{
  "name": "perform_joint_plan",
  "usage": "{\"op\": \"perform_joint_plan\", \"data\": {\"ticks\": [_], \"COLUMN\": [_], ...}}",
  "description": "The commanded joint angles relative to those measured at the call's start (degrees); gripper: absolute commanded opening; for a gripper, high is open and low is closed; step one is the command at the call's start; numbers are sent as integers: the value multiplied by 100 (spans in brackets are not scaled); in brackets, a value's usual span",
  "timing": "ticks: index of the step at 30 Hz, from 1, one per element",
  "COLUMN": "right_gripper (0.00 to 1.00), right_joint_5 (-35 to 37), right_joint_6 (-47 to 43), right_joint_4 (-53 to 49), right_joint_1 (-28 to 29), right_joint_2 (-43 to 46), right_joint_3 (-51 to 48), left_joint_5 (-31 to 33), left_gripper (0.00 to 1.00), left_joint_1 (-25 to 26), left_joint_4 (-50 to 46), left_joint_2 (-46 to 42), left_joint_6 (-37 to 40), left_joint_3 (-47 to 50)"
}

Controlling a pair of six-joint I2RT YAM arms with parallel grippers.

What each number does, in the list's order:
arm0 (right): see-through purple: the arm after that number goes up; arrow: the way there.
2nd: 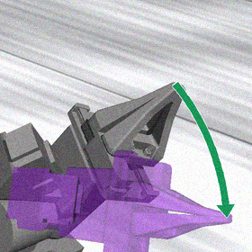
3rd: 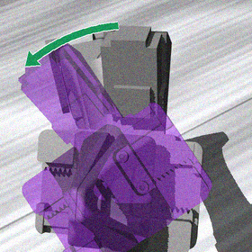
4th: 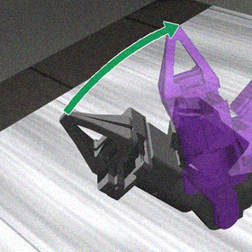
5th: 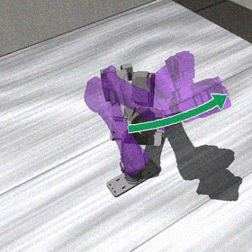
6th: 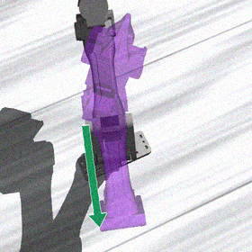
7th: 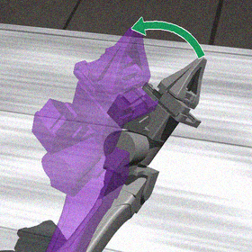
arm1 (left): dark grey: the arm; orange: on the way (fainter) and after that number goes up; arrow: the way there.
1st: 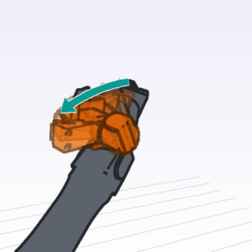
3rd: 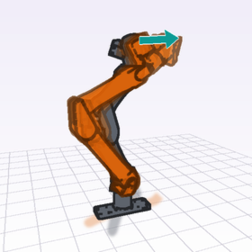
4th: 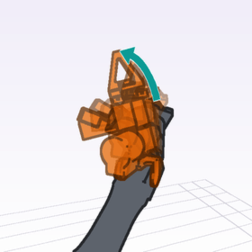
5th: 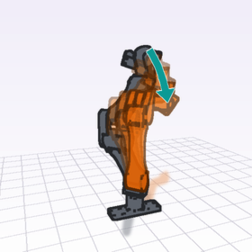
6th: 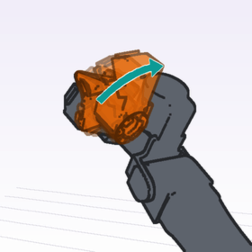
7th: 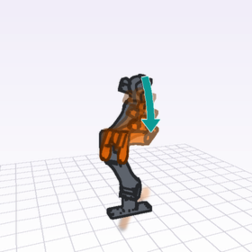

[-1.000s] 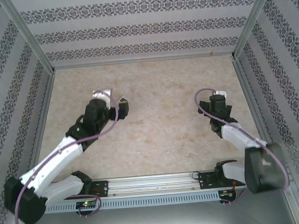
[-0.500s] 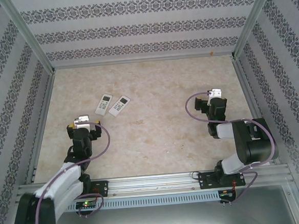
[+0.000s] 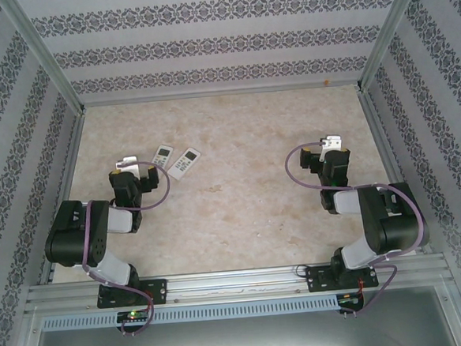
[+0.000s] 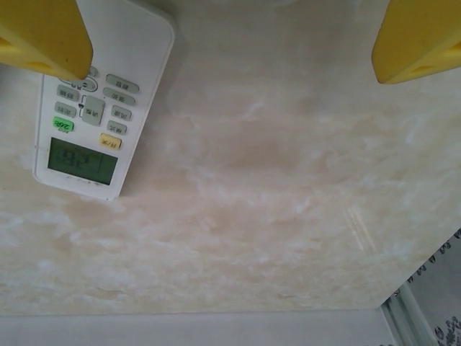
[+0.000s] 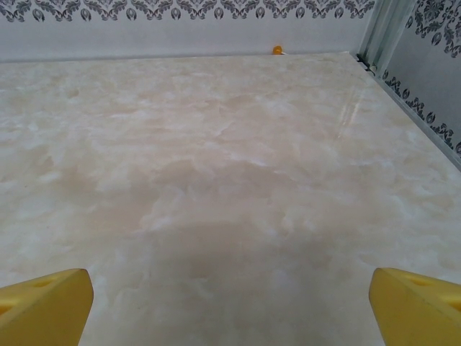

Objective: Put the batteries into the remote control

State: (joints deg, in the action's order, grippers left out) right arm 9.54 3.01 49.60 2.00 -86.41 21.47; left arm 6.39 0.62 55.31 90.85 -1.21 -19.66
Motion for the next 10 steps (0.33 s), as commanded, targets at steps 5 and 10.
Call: {"op": "perform_joint_plan", "data": {"ticks": [5,10], "right_gripper": [98,98], "right_joint_5": [-136,-290], "right_joint_6": [-32,-89], "right_joint_4": [115,115], "right_joint_1": [0,-7], "right_joint_2": [0,1], "right_joint_3": [74,78], "left_joint_5": [-315,-376], "left_gripper": [100,100], "left_joint_1": [-62,-62], "left_joint_4": [-117,-78], "left_joint_2": [-11,-5], "left_joint_6": [22,43], "left_joint_3": [-217,-213]}}
